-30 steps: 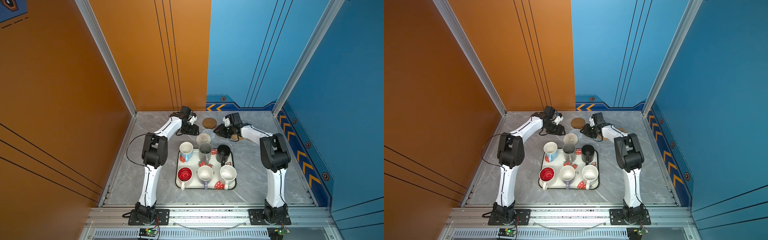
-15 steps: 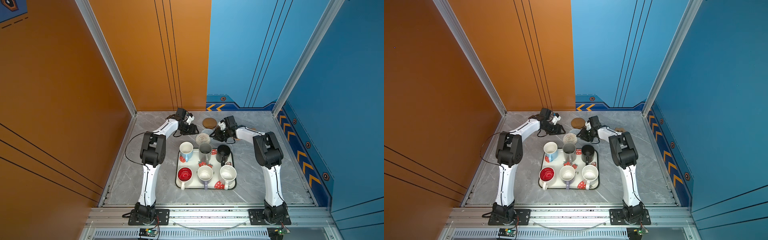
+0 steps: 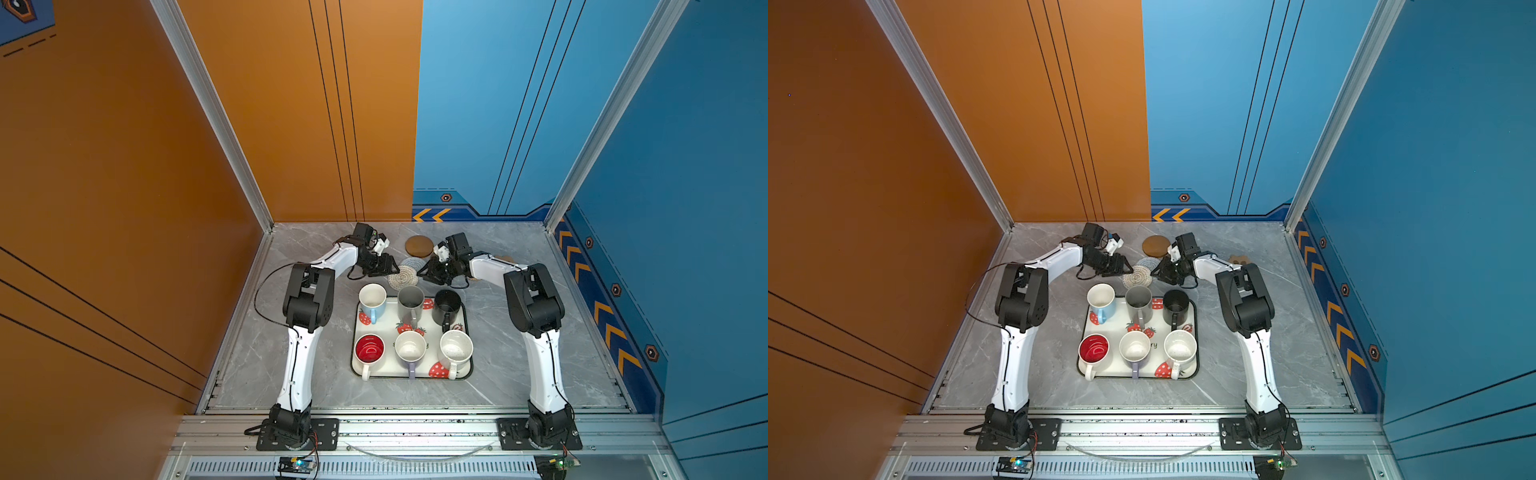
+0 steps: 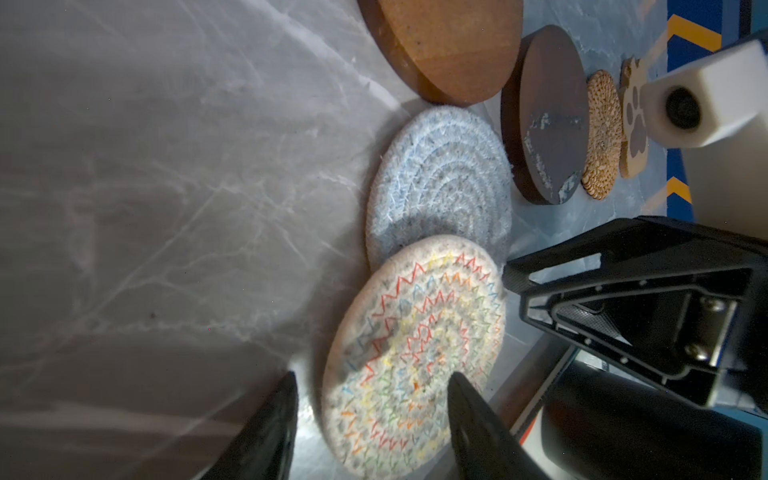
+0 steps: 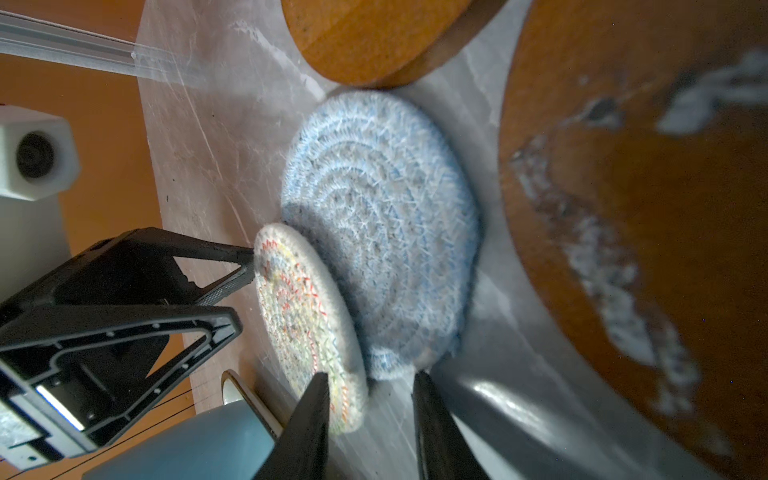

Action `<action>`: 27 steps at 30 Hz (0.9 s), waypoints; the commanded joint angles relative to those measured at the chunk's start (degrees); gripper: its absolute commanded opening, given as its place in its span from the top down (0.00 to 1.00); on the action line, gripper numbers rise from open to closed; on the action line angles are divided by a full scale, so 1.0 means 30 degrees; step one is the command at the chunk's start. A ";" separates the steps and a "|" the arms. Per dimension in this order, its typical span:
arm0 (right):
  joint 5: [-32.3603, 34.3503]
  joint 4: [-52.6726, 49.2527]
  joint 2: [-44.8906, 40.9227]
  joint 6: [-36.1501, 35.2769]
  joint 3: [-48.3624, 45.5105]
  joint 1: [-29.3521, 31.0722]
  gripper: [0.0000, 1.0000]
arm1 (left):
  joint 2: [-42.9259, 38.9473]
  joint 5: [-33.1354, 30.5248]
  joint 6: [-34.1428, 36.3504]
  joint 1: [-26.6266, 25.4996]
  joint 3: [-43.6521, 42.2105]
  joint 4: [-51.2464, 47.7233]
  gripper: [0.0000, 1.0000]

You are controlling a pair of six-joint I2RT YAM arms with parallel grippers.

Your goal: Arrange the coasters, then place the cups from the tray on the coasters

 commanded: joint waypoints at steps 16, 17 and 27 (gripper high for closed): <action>-0.1481 0.1345 0.0244 0.1148 -0.0701 0.0550 0.79 | 0.0247 0.1488 -0.0995 0.0072 -0.1400 0.1290 0.68; -0.1521 0.1380 0.0257 0.1188 -0.0662 0.0565 0.80 | 0.0220 0.1491 -0.1027 0.0072 -0.1451 0.1353 0.73; -0.1575 0.1588 0.0348 0.1442 -0.0619 0.0550 0.80 | -0.1087 0.1506 -0.1773 0.0131 -0.2671 0.3037 1.00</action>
